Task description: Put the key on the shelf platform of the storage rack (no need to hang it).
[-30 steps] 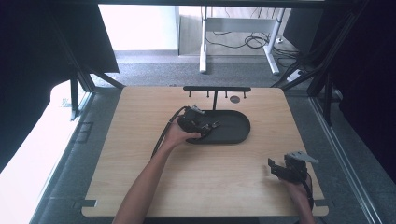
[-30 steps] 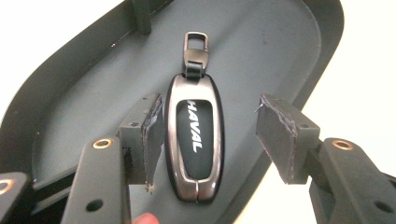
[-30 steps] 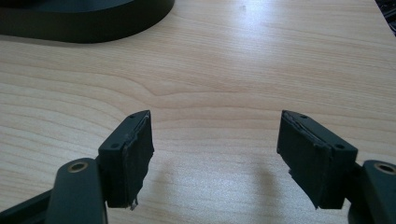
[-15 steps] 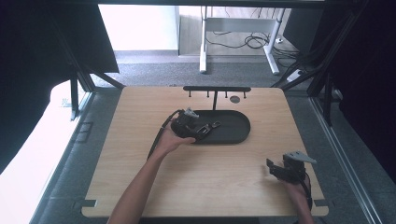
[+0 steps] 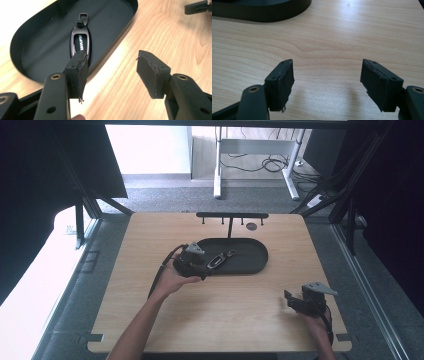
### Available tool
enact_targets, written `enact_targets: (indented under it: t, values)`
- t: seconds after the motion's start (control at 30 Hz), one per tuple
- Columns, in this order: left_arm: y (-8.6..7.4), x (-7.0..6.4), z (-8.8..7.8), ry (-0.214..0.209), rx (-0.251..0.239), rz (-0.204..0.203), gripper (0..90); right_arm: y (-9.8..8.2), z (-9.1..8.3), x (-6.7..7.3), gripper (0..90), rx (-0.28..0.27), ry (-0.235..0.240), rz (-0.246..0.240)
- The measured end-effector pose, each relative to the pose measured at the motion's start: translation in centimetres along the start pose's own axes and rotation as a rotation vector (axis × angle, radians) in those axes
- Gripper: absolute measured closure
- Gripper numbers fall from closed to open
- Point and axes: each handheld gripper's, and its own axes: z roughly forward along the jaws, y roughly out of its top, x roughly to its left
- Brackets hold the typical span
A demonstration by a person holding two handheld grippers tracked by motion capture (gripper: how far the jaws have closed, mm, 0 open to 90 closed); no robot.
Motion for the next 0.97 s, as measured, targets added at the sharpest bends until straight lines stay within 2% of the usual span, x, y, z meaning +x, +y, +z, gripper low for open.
enact_targets:
  t: [0.37,0.5,0.63,0.97]
  values:
    - [-2.7,-1.0,-3.3,0.023,0.004,0.019,42.6,0.0,0.1,0.2,27.3,-0.001,0.007,-0.006]
    - [-4.2,-1.2,-4.3,0.03,0.014,0.014,42.3,0.0,0.1,0.2,27.3,-0.002,0.007,-0.002]
    - [-5.4,-1.2,-5.1,0.032,0.001,-0.012,42.3,0.0,0.1,0.4,27.3,-0.003,0.008,-0.007]
    - [-6.3,-1.3,-6.2,0.046,-0.012,-0.02,40.5,0.1,0.0,0.4,27.2,-0.012,0.011,-0.012]
